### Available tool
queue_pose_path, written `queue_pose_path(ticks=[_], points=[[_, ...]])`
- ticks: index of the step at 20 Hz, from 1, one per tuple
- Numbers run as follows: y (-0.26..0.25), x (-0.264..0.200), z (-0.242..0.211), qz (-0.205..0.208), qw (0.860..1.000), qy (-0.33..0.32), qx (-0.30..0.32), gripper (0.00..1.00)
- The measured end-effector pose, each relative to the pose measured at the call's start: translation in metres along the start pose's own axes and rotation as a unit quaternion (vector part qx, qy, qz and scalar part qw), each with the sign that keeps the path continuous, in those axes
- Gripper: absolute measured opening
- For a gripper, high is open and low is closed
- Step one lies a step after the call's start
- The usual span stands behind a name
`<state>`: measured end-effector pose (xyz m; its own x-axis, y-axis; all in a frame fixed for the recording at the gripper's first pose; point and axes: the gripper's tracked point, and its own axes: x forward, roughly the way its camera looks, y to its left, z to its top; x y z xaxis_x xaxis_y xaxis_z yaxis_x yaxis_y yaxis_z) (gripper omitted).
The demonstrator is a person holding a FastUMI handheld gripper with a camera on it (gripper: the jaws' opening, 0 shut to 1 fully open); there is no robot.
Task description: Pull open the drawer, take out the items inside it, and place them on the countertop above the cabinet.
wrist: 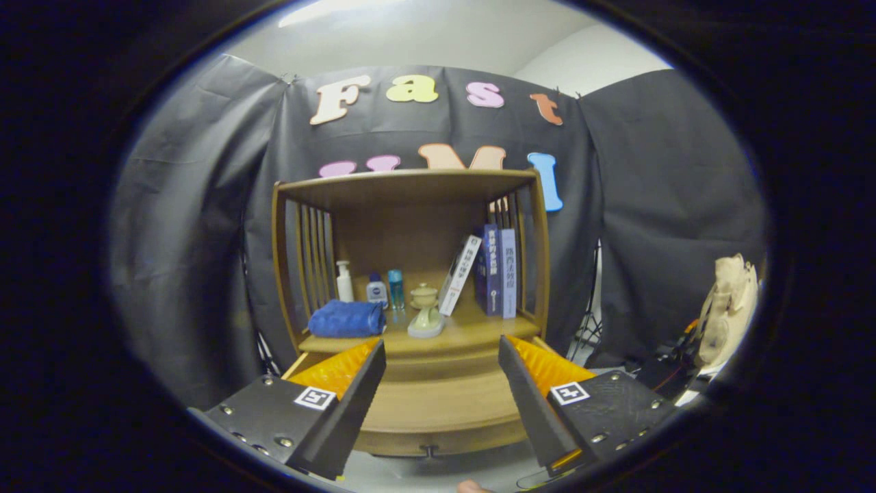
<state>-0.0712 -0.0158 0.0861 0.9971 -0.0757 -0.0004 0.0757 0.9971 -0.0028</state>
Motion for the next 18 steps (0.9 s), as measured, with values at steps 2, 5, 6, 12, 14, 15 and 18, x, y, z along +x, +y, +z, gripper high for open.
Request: queue_pose_path(ticks=[2,5,6,12,14,15,18], points=[[0.006,-0.003,-0.041,0.006,1.000,0.021,-0.007,0.98],[0.017,-0.008,-0.104,0.015,0.998,0.059,-0.021,0.98],[0.019,-0.007,-0.122,0.015,0.997,0.066,-0.030,0.98],[0.024,-0.004,-0.191,0.011,0.996,0.090,-0.016,0.99],[0.029,0.007,-0.204,0.016,0.996,0.090,-0.019,0.98],[0.030,0.012,-0.211,0.018,0.995,0.094,-0.028,0.98],[0.029,0.031,-0.225,0.025,0.993,0.098,-0.052,0.99]])
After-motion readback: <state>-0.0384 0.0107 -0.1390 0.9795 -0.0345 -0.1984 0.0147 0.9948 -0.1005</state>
